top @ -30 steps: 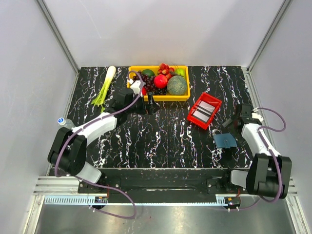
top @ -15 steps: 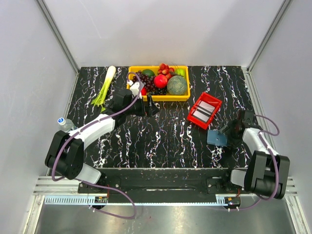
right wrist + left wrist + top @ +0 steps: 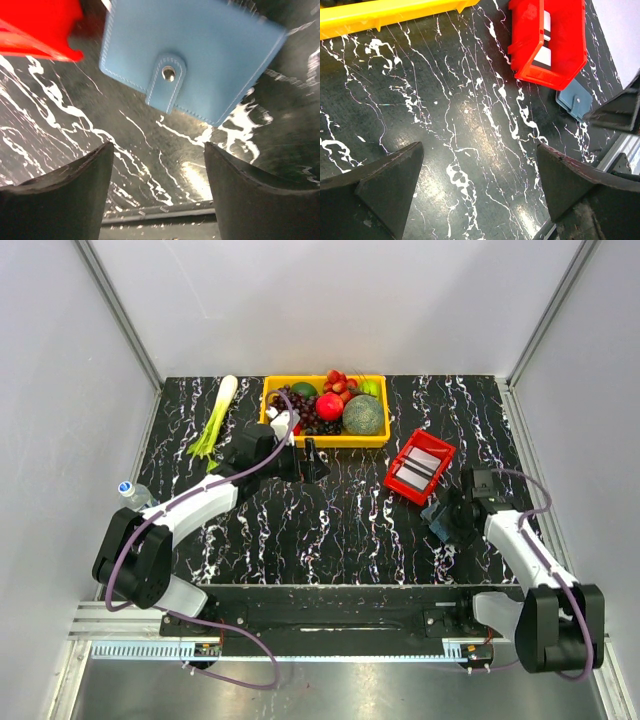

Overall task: Put the credit cards into the card holder
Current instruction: Move the card holder to the center of the board.

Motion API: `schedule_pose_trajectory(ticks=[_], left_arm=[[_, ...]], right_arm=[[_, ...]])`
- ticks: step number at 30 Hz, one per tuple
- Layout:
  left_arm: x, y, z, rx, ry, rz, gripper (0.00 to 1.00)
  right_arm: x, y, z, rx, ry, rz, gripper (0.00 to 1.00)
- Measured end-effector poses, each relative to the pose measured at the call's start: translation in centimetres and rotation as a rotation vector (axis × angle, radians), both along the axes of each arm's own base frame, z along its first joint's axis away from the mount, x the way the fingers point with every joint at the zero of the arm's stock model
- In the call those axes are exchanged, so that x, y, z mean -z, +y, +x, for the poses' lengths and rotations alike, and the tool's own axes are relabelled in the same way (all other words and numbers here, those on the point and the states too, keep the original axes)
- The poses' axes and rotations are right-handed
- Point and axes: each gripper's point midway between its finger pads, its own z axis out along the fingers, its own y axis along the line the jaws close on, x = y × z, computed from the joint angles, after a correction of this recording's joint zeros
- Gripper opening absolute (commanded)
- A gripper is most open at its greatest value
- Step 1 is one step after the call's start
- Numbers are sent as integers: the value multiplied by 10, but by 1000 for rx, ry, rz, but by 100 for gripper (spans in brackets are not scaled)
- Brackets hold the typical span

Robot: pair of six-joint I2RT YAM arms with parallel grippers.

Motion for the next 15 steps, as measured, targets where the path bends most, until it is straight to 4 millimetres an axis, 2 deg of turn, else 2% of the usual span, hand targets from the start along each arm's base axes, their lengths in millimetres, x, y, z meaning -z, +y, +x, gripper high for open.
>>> schedule_pose_trajectory(ticks=[2,6,8,11,13,15], left_arm=[[0,-1,-1,3,3,1,99],[1,-2,-2,10,2,3,99],[1,-2,-3,12,0,4,99],[1,-2,-3,14,-1,4,99],[1,-3,-3,16,-1,4,99],[0,-3,-4,17,-2,4,99]], right_arm=[[-17,-14,11,-6,-69,-83,75],[-58,-41,52,-6,-228,-233,80],[-63,-48,69,-4,-239,-260,84],[-40,-55,88,-31,-149,-288,84],[-17,-56,87,-58,-73,-292,85],[1,-55,78,-79,-15,-284,86]])
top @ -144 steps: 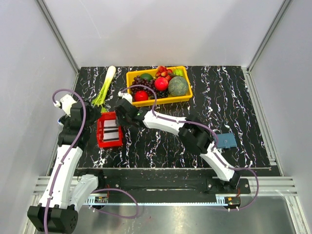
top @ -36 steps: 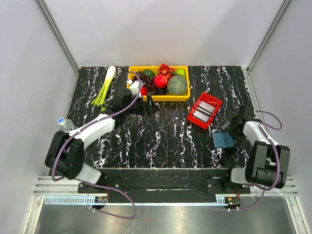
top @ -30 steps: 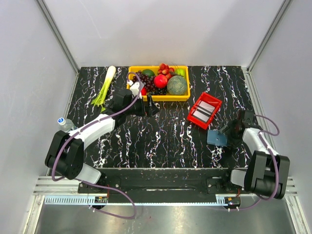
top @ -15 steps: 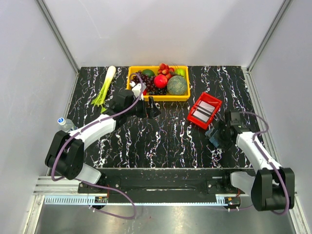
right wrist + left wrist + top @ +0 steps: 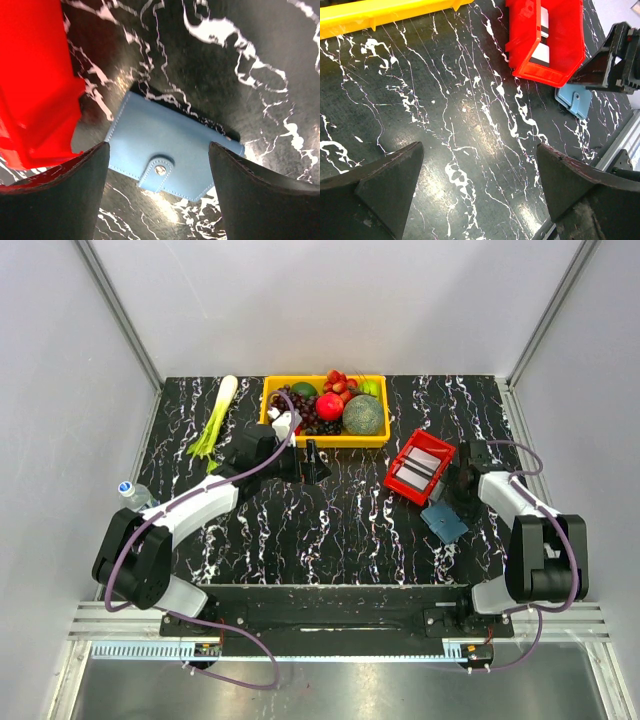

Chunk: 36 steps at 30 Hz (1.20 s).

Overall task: Put the credit cards into the card holder
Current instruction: Move the card holder to the center of the board.

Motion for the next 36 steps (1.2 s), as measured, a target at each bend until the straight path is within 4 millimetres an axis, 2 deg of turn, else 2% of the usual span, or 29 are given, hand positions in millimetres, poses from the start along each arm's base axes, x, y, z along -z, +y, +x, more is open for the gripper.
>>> schedule_pose_trajectory(ticks=[3,9,14,23,26,31,34,36], left_arm=[[-2,0,-1,5,-10,1,99],[-4,0,-2,6,-13,-1,99],[-4,-1,-3,9,-13,-1,99],[-1,0,-7,10,-1,7,99],[3,6,-13,3,15,21,99],[4,16,-20,-32,29,46,99],[7,24,-21,-79,46,64,99],[10,30,-22,-111,60,77,99]], right_arm=[[10,8,-13,-16,32,44,85],[12,27,-25,-23,-11,149,81],[12,39,-24,-24,-58,176,80],[8,135,-9,-167,-95,288,78],[7,171,-5,-197,-99,347,79],[2,247,0,-288,-84,448,78],[-1,283,-1,-345,-67,501,78],[-2,297,-1,-371,-62,515,79]])
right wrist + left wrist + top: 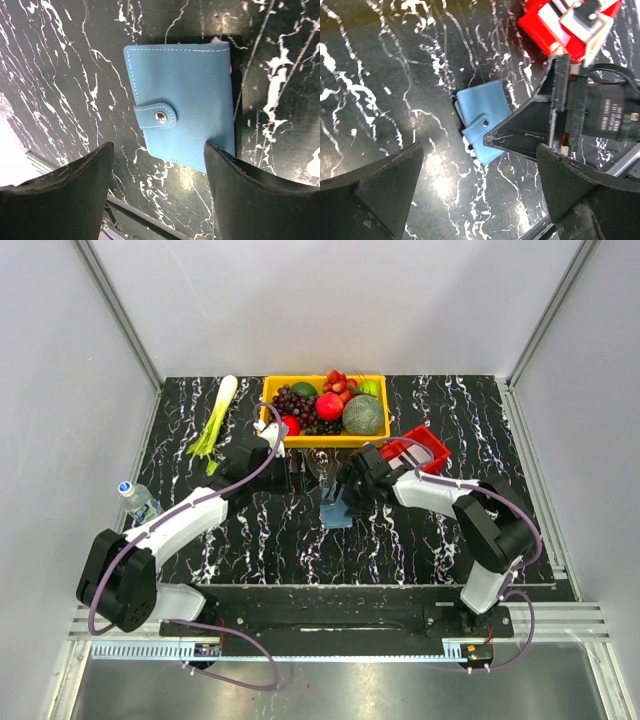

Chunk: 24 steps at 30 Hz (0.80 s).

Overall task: Put the credit cards into the card holder
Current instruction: Move the card holder to the center of the board.

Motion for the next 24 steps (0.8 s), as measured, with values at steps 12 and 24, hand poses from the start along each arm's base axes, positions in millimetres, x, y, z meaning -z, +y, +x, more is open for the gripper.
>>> schedule_pose_trajectory(ticks=[12,24], left_arm=[[9,15,-5,-83,37,32,99],[13,10,-6,-52,54,50,99]], right_arm=[[-73,-60,59,101,-268,-196,90],[-48,-160,96,184,-239,-405,93]])
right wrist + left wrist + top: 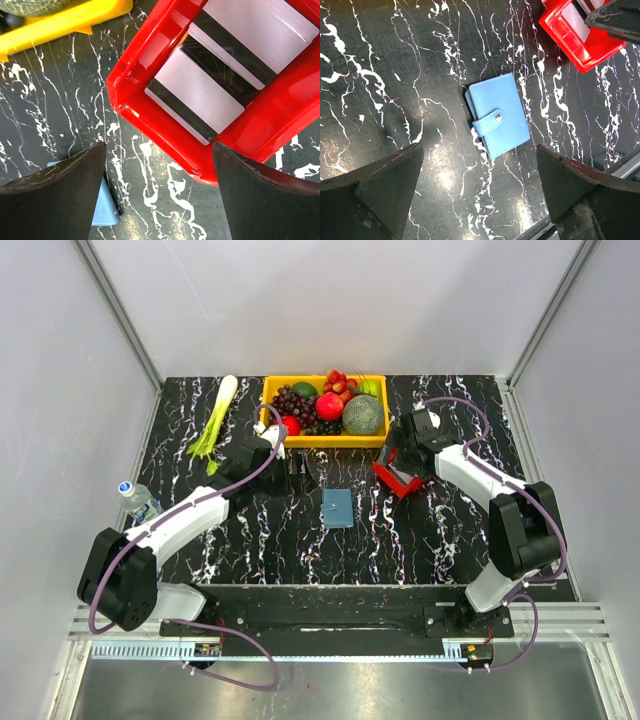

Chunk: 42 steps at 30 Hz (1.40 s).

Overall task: Put the credit cards into the card holder
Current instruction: Move the card holder to the center of the board, then open the card holder at the center of the board.

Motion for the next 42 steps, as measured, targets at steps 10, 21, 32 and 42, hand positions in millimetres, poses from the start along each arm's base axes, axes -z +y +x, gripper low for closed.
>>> schedule_pose_trajectory(ticks=[10,21,32,42], left_arm=[[7,-2,0,7,19,9,99],[19,-18,-2,49,51,39,91],[58,-30,-11,56,182,81,73],[86,-45,-21,85,288,50,52]], right_arm=[[24,-23,-36,-48,83,-89,92],[-21,18,-41,-182,-10,138,72],[28,110,-80,-324,134,372,66],[60,125,-89,-274,233,473,60]])
